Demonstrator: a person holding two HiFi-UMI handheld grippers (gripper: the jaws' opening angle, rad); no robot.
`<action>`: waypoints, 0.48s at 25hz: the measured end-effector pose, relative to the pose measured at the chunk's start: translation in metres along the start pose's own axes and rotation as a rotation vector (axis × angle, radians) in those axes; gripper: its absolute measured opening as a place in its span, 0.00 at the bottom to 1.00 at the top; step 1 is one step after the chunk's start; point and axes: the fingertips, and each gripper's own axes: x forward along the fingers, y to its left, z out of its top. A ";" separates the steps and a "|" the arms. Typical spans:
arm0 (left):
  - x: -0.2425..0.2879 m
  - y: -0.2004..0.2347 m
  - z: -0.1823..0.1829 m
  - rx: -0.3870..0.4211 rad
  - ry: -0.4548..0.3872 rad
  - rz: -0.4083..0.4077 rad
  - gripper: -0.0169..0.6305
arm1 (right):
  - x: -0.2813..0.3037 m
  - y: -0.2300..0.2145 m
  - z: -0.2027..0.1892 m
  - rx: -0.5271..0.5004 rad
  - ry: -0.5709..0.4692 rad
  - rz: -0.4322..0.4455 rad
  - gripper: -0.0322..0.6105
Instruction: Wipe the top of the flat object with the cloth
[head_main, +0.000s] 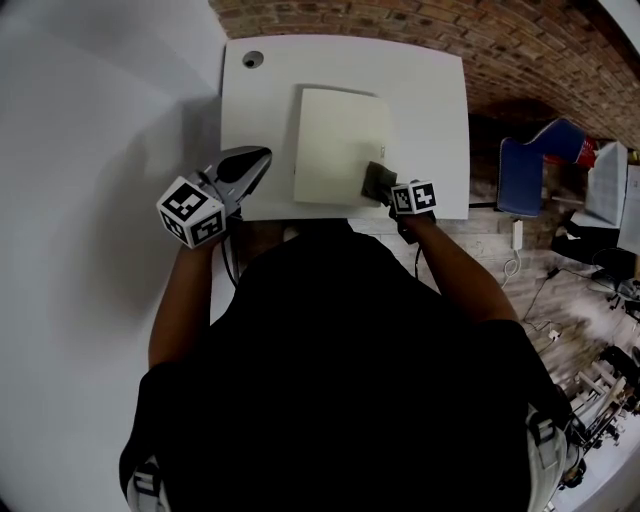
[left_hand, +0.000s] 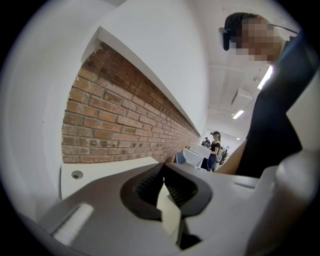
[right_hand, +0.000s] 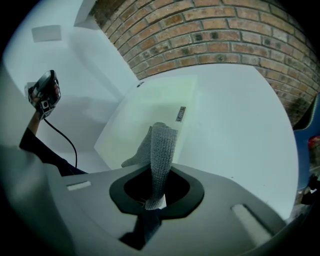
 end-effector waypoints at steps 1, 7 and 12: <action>0.000 0.001 0.000 0.000 -0.002 0.001 0.03 | 0.000 -0.001 0.000 -0.001 -0.002 -0.003 0.07; 0.000 0.001 0.002 0.001 -0.012 0.004 0.03 | -0.007 0.005 0.013 -0.024 -0.035 0.002 0.07; -0.002 0.004 0.008 0.005 -0.022 0.018 0.03 | -0.028 0.011 0.045 -0.035 -0.111 0.009 0.07</action>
